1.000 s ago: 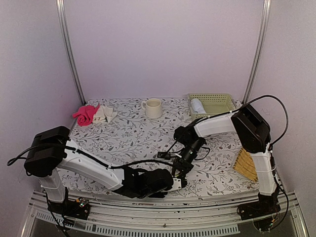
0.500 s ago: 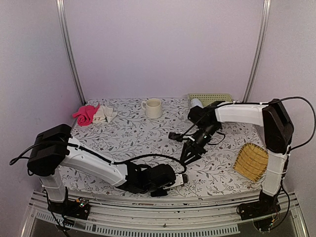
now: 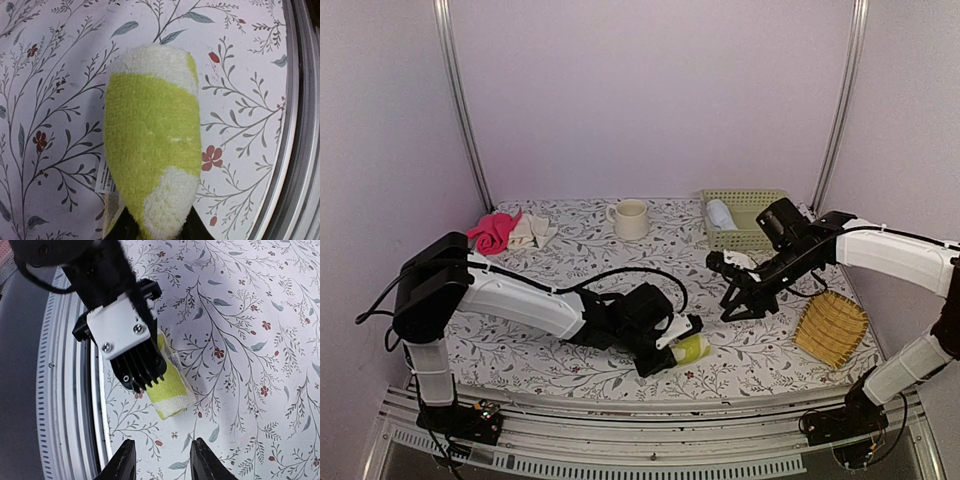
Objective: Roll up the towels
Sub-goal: Roll the towel at the center of the board.
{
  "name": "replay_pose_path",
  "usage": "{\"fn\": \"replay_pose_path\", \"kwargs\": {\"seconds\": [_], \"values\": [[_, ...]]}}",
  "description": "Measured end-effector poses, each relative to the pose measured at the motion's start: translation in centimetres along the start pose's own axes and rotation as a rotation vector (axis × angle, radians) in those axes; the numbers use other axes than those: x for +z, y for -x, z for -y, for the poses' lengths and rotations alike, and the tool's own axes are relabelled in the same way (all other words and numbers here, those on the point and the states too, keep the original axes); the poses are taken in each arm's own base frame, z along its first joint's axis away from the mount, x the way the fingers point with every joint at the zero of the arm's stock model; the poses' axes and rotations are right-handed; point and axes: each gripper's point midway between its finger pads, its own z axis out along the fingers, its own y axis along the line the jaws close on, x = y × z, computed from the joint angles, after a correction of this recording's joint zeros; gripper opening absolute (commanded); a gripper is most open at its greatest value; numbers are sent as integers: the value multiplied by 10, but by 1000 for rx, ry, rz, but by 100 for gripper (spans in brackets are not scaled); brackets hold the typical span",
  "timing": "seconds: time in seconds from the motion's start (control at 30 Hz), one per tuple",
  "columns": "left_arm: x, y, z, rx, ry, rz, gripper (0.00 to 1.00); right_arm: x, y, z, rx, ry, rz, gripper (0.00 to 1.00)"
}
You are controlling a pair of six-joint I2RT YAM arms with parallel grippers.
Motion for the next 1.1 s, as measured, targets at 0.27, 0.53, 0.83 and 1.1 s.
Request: {"fn": "replay_pose_path", "kwargs": {"seconds": [0.27,0.53,0.83,1.1], "values": [[1,4,2,-108,-131,25,17,28,-8,-17,-247,-136,-92,41],[1,5,7,-119,-186,45,15,66,-23,-26,-413,-219,-200,43],[-2,5,2,-164,-267,68,14,80,-13,-17,-511,-292,-207,47],[-2,6,2,-166,-281,73,13,100,-26,-15,-529,-268,-253,51]]}}
